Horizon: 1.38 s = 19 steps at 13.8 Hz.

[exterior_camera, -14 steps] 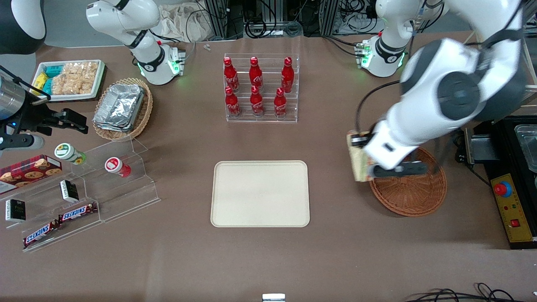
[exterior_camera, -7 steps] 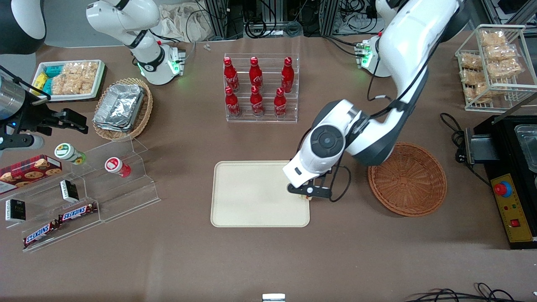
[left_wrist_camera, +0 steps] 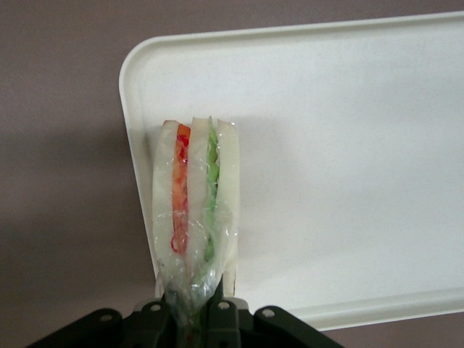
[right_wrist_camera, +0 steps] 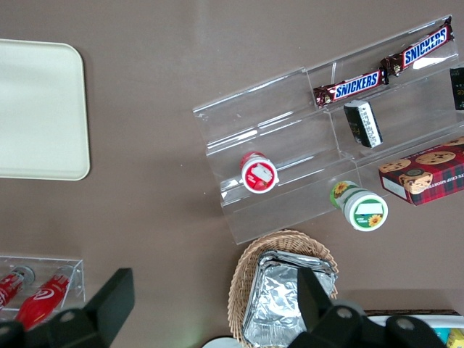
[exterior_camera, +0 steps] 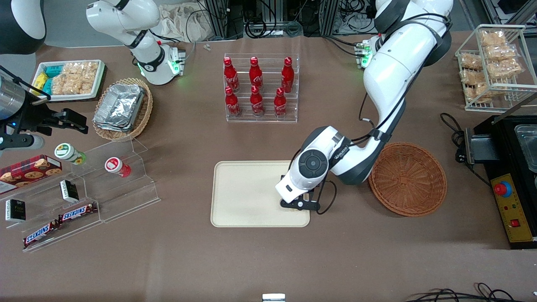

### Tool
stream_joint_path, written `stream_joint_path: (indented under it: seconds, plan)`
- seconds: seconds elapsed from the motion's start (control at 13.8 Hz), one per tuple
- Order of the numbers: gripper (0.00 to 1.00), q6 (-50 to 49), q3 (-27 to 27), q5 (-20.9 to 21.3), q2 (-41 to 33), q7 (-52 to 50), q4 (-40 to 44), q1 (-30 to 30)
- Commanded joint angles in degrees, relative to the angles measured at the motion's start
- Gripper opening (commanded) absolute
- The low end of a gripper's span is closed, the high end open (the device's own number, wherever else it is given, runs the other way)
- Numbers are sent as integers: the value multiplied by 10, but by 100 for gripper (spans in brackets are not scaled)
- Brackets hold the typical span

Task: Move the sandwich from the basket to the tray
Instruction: 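Carry the sandwich over the cream tray and lower it, then open the left gripper to release the sandwich onto the tray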

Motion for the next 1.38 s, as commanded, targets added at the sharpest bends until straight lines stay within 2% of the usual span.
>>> stream_joint_path:
  seconds: [0.0,0.07,0.15,0.22,0.29,0.44,0.58,0.8,0.95,1.31]
  plan:
    - [24,3,13,11,15,-15,26,-11]
    - [28,4,13,11,20,-20,25,-11]
    - [40,4,13,11,21,-31,25,-11]
    - [61,4,13,10,20,-43,25,-11]
    - [100,2,12,6,17,-56,25,-11]
    - [100,-24,10,2,5,-80,25,-9]
    - [100,-102,7,-10,-23,-81,30,-6]
    - [100,-171,8,-36,-98,-71,33,17]
    - [99,-206,10,-37,-153,-56,29,40]
    - [99,-319,11,-34,-267,112,18,140]
